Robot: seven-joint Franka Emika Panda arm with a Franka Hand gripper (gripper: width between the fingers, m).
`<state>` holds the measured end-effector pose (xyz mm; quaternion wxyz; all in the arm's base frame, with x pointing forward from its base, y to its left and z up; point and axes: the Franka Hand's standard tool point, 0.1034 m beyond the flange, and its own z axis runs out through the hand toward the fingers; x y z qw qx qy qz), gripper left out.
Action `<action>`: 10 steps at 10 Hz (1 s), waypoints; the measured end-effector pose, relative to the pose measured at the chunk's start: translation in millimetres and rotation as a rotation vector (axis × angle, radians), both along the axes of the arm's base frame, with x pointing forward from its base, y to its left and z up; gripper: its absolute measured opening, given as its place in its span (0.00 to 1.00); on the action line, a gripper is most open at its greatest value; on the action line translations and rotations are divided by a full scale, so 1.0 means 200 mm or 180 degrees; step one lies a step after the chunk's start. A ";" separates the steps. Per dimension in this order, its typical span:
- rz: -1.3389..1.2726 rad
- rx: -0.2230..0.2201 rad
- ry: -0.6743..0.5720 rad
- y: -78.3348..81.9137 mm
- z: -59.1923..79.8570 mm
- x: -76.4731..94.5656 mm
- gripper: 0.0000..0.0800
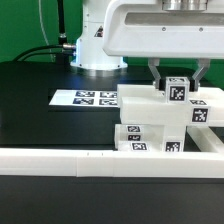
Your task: Assemble chair
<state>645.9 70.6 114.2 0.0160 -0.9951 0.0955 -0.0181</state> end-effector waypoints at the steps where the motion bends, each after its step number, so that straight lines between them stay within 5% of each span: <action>1: -0.0357 0.0020 0.0006 0.01 0.00 0.00 0.36; 10: -0.2894 0.0284 0.0159 0.05 0.00 0.00 0.36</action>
Offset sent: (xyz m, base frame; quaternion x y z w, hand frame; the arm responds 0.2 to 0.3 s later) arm 0.0000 0.0000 0.0000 0.0000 0.0000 0.2571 0.9664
